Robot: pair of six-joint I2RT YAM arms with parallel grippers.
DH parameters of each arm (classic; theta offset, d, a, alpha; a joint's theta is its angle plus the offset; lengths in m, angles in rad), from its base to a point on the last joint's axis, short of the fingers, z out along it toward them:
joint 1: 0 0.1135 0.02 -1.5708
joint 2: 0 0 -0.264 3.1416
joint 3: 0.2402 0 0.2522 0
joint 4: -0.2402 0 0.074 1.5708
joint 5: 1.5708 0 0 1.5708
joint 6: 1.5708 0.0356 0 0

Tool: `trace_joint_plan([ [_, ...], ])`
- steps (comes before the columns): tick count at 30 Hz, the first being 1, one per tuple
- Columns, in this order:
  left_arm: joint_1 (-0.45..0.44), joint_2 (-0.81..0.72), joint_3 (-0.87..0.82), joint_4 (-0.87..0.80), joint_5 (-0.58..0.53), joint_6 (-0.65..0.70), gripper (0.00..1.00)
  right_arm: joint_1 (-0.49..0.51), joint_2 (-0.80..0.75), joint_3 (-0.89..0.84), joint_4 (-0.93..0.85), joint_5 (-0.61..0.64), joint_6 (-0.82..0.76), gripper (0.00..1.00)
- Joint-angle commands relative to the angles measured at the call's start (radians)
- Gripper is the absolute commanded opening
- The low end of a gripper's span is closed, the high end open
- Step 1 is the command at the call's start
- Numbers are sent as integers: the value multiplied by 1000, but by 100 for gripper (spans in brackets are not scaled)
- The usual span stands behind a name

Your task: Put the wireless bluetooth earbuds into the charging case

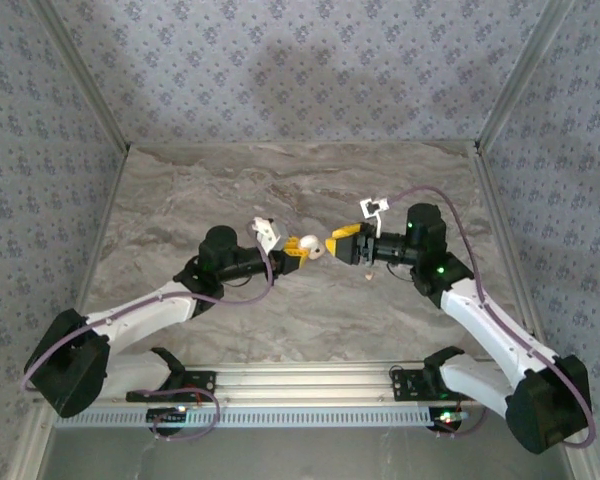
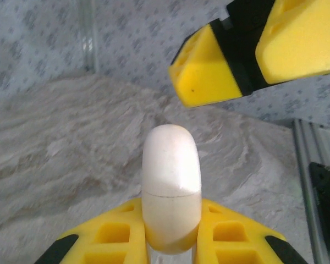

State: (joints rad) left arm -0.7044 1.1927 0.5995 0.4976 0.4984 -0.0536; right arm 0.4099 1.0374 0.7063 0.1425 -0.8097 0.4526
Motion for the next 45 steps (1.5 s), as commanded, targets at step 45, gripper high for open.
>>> trace_joint_plan([
  [45, 442, 538, 559, -1122, 51, -335, 13, 100, 257, 95, -154, 283, -3, 56],
])
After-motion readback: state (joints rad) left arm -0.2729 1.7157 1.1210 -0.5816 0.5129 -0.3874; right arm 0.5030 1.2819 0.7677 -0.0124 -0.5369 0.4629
